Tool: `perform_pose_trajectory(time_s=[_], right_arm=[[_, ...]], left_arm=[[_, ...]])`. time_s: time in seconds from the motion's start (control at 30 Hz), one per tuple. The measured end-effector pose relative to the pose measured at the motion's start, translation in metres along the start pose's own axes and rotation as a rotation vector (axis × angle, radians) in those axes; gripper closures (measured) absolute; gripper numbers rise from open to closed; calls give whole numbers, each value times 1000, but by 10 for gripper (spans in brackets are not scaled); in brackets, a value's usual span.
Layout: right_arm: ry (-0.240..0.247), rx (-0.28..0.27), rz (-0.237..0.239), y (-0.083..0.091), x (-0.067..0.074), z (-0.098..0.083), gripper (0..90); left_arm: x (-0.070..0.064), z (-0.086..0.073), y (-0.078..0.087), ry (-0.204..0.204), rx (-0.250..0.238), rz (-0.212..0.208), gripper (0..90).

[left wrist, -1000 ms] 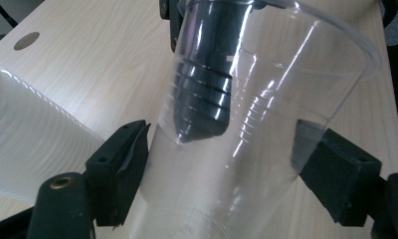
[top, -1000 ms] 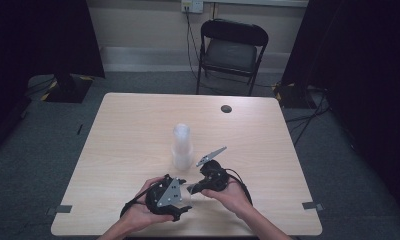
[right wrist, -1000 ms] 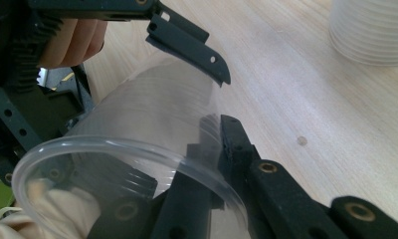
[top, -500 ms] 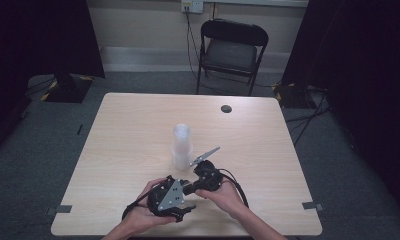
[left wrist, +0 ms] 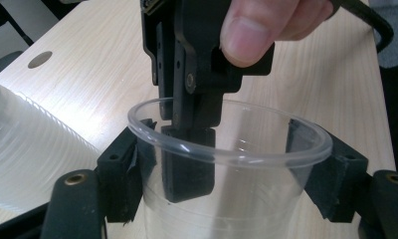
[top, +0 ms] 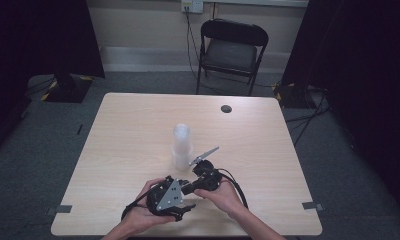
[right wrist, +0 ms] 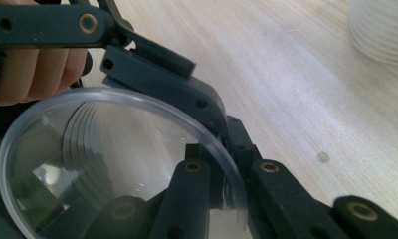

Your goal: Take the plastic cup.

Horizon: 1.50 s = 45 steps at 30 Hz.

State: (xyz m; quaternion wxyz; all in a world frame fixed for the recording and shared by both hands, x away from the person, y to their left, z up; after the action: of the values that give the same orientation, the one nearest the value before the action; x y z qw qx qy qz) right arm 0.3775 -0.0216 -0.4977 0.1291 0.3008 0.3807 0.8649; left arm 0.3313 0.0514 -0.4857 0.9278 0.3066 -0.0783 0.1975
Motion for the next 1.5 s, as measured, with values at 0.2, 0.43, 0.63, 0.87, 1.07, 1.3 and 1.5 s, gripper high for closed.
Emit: perform_pose_trajectory(time_s=[0.2,0.43,0.63,0.87,1.07,1.3,1.5], right_arm=[[-15,-28,11,0,-1,1,860],[-23,-58,9,3,-3,3,828],[-24,-81,6,6,-3,4,810],[-23,-103,-8,8,-5,6,775],[-23,-111,-10,10,-5,7,748],[-13,-144,-27,15,-7,12,722],[-1,-161,-33,17,-8,15,718]], left_arm=[[4,-3,1,46,-18,14,299],[6,-4,2,69,-26,23,299],[7,-7,1,71,-18,19,300],[10,-9,2,113,-30,24,299],[13,-12,2,158,-26,8,303],[18,-13,3,203,-40,17,303],[22,-13,2,244,-58,20,303]])
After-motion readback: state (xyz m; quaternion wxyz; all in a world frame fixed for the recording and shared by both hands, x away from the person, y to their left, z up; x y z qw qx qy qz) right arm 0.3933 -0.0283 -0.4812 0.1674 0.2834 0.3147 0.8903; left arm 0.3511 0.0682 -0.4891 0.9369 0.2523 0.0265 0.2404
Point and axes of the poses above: each handheld gripper's, and its own axes: y roughly backward along the jaws, z roughly out of its top, x roughly to its left, the point moved 7 cm from there along -y, roughly forward along the jaws
